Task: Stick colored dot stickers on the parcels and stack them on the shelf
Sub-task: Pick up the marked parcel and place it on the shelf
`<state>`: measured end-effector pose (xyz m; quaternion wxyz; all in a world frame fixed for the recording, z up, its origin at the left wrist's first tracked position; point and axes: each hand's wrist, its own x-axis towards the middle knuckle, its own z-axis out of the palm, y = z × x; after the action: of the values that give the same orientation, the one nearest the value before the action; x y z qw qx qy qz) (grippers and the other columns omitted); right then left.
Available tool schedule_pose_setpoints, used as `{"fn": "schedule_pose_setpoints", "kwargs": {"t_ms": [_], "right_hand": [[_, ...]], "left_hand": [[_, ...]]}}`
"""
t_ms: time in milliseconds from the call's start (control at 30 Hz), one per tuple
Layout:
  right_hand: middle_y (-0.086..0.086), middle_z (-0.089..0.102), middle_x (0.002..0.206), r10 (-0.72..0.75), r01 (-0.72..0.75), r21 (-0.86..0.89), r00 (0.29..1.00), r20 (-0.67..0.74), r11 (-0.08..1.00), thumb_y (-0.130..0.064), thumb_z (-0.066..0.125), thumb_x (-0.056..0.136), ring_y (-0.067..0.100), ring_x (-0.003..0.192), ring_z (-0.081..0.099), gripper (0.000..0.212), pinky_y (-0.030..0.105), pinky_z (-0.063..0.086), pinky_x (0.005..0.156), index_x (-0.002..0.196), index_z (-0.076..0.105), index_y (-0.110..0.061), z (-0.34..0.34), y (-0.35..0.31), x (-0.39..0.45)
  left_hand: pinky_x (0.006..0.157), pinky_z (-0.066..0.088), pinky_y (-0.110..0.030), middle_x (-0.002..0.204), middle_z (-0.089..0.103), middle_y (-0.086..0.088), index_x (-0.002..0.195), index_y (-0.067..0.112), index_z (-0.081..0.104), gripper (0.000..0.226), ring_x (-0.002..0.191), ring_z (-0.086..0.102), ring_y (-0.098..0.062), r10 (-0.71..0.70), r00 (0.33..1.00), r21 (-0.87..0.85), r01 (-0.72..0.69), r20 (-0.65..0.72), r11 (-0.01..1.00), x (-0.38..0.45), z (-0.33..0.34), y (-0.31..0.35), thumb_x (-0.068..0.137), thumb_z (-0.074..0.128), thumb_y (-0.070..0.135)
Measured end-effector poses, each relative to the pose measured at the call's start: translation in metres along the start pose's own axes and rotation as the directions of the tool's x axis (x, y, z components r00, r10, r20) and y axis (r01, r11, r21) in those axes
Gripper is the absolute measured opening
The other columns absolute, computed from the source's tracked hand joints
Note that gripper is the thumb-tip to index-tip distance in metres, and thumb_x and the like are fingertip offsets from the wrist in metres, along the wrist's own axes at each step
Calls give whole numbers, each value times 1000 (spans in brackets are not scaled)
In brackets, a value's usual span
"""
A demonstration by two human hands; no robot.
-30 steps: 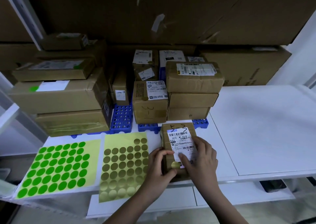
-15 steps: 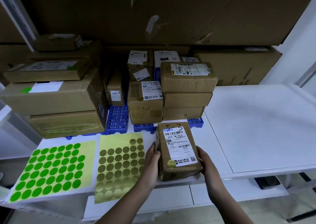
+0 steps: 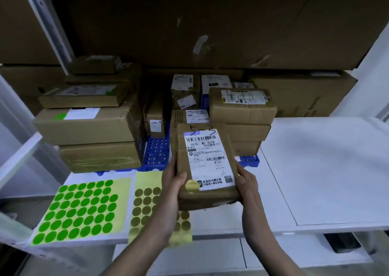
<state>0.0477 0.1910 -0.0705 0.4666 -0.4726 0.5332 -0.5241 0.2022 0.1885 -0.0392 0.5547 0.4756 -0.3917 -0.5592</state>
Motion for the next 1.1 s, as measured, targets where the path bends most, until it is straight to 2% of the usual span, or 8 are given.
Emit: {"fn": "schedule_pose_setpoints", "kwargs": {"t_ms": [67,167,267,367,433,533,833,1100], "right_hand": [[-29,41,119,-13,14,-11,998,62,1000,-64,41,78,-27,105,41,42,1,40,81,119,40,-54,13,-15,15],[-19,39,128,-68,76,-56,989,130,996,-65,46,85,-16,111,41,60,-2,38,77,139,34,-40,30,-32,44],[-12,39,140,-104,121,-91,980,168,988,-67,47,81,0,120,43,74,14,40,92,144,31,-30,44,-46,70],[-8,47,138,-117,151,-162,972,203,975,-57,55,86,9,123,47,70,31,44,101,142,29,-26,49,-54,92],[-5,47,139,-119,168,-205,966,231,964,-53,57,87,13,125,48,69,36,44,103,143,27,-25,50,-54,105],[-6,45,142,-123,184,-293,969,213,938,-66,56,78,15,127,47,80,46,45,104,143,28,-31,48,-52,115],[-3,31,140,-179,207,-549,978,105,810,-47,53,91,18,111,54,59,37,53,87,144,30,-33,47,-46,136],[-8,45,122,-296,236,-592,955,-5,770,-45,58,90,7,96,55,48,28,52,72,130,42,-25,49,-38,139]], "left_hand": [[100,42,-33,136,49,10,124,49,43,61,123,49,-11,25,999,39,-24,-23,999,15,-8,17,64,54,44],[87,48,-32,131,53,8,131,45,45,63,114,54,-12,22,999,104,-19,-33,994,48,-18,36,69,54,45],[68,47,-29,121,61,1,124,37,53,34,104,58,-16,-10,1000,152,11,-7,988,76,-23,51,91,46,45],[79,44,-30,111,63,0,106,36,59,22,101,56,-14,-2,1000,163,5,-18,987,101,-24,58,95,42,43],[87,44,-33,112,60,0,116,36,54,26,103,54,-15,-1,1000,176,6,-32,984,117,-24,59,95,42,45],[83,45,-33,108,57,0,133,30,42,40,99,53,-15,-24,999,172,30,-40,985,132,-22,57,95,43,45],[72,47,-31,107,55,1,139,33,32,49,96,55,-15,-52,995,152,64,-82,986,159,-18,51,93,49,41],[72,47,-31,103,59,-3,133,27,41,41,95,58,-17,-20,994,32,23,-107,999,174,-17,44,95,45,42]]}}
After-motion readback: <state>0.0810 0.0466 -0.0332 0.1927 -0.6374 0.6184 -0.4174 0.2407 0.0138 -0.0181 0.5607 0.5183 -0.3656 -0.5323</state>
